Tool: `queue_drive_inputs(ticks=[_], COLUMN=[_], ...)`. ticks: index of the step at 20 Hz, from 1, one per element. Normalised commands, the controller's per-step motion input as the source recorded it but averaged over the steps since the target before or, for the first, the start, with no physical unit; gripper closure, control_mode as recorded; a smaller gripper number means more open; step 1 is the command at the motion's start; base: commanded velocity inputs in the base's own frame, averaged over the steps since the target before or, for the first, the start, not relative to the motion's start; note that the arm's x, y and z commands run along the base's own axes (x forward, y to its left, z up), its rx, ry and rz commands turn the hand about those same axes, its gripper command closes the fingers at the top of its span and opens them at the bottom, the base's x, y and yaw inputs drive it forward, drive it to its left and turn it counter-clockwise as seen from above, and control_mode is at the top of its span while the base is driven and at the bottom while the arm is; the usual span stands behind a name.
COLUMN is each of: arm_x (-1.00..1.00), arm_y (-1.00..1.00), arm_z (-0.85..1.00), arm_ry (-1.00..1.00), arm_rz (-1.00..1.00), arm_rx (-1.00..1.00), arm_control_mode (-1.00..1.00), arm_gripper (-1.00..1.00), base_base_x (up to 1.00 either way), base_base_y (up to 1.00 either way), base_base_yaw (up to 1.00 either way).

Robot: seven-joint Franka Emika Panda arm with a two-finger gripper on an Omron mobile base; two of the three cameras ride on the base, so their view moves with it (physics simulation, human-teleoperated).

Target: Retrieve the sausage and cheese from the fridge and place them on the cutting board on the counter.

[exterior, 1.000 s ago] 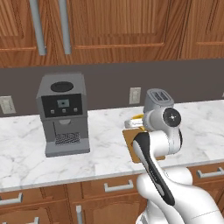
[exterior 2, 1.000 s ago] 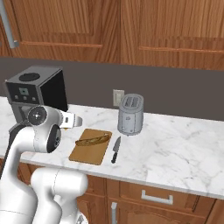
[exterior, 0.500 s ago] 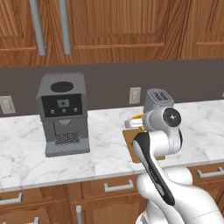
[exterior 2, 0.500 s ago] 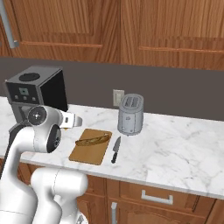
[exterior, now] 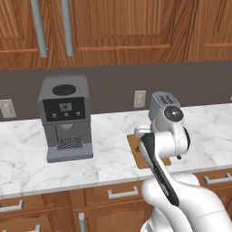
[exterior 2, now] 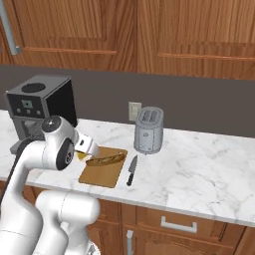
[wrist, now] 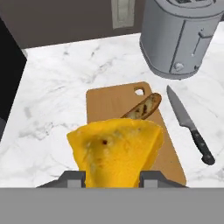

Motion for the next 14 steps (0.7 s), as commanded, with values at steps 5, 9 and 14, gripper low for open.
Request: queue_drive_inputs(ticks=[5, 9, 14], arm_x=[-0.09, -0.03, -0.15], arm_y=[-0.03, 0.06, 0.1], arm_z=[-0.6, -0.55, -0.54], arm_ry=[0.04, -0.07, -0.03], arm_rz=[-0.05, 0.0, 0.04], arm_rx=[0.21, 0.11, -0.07], arm_control_mode=[-1.0, -1.0, -1.0], arm_gripper=[1.0, 1.0, 1.0], base_base_x=[0.0, 0.0, 0.0], base_base_y=[0.0, 0.0, 0.0], base_base_yaw=[0.0, 0.0, 0.0])
